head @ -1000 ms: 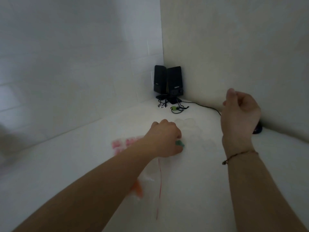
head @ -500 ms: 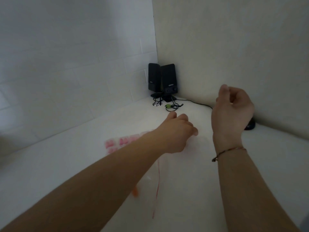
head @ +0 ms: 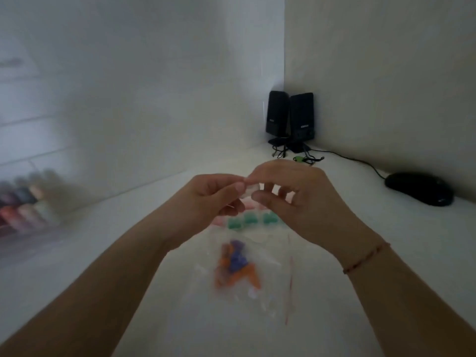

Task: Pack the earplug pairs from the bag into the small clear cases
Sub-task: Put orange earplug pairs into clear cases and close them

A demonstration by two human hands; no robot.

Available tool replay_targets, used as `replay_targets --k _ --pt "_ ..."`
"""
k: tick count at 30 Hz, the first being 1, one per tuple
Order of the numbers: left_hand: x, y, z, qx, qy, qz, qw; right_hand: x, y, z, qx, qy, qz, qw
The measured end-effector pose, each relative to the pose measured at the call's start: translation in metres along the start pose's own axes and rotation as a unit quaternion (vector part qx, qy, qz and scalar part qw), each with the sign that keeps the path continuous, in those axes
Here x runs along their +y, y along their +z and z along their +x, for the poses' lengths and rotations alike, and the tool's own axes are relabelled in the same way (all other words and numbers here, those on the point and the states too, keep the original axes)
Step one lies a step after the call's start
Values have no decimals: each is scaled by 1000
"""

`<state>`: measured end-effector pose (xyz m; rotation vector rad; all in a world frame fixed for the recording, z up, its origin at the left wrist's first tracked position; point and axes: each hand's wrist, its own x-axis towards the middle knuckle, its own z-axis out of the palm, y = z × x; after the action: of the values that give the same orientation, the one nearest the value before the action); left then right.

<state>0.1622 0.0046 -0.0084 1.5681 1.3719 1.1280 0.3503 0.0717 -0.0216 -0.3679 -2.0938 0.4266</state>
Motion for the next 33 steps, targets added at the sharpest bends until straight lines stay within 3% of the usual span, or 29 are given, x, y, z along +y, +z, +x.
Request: replay_targets --k 4,9,12,17,21,23,33 --pt "-20 -8 -27 17 -1 -152 988 -13 21 -3 19 -40 -17 999" --pt "-34 -4 -37 -31 -11 -391 920 -26 33 -5 87 -75 24 993" --pt "-36 -3 -40 -56 -25 -405 912 -27 35 -9 80 -56 0 995" --pt "-35 1 -39 5 -27 -390 920 -31 39 -7 54 -80 -106 990" --pt "-29 8 -41 -47 -44 -500 864 -38 41 -11 83 -33 -17 996" --pt "-29 11 -44 -84 -61 -510 854 -40 42 -13 75 -14 19 997" --pt "-36 14 -42 -56 -49 -478 875 -40 39 -14 80 -51 3 995"
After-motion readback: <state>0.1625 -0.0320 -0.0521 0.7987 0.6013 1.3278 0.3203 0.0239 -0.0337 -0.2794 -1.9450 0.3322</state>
